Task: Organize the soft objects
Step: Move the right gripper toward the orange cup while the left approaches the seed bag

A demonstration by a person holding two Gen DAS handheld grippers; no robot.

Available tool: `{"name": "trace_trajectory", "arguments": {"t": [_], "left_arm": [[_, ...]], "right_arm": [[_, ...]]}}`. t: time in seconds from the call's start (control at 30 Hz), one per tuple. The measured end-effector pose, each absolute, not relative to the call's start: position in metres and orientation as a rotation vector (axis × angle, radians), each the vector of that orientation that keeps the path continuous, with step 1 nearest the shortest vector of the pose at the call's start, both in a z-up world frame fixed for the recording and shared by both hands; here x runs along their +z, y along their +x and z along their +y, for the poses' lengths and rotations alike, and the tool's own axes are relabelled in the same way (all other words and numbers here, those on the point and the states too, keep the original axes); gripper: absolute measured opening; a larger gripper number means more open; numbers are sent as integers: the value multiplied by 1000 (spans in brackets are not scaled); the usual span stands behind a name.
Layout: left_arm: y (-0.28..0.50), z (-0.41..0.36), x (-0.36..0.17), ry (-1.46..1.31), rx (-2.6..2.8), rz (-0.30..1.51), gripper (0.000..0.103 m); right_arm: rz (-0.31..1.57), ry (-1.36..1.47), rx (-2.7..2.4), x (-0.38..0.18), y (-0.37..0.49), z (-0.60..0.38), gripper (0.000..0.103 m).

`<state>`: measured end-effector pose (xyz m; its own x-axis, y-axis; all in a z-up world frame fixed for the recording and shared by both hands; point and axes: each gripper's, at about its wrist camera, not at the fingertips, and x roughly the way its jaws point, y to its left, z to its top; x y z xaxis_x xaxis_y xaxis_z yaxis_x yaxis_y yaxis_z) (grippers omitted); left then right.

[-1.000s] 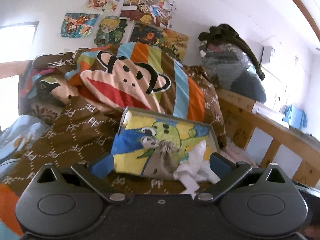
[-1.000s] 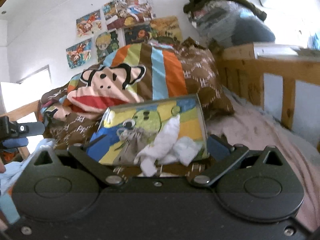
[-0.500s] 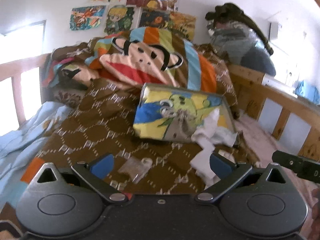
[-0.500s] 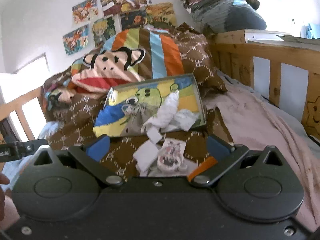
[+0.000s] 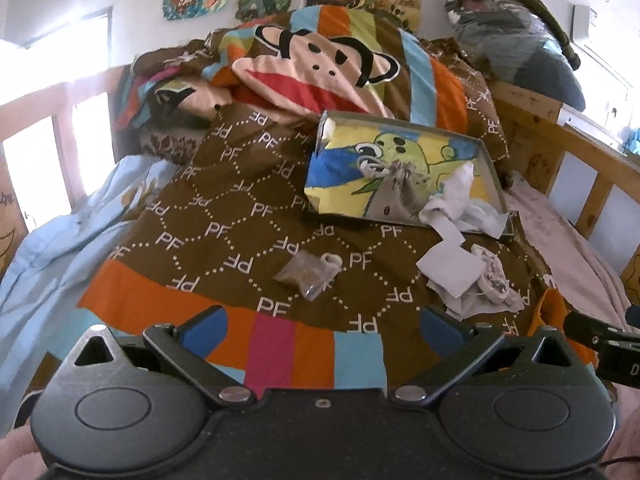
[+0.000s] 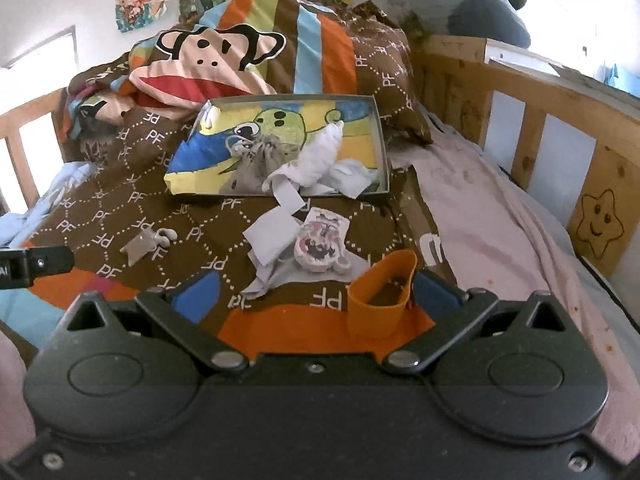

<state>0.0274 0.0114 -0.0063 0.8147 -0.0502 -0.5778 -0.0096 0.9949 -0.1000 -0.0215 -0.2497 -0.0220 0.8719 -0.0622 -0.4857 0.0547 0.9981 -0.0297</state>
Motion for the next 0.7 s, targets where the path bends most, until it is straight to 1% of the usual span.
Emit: {"name": "trace_trajectory", "arguments": {"t": [0.7], "left_arm": [[29, -1, -10, -33, -28, 657, 102]], "right_arm": [[567, 5, -66, -31, 6, -258, 103]]}}
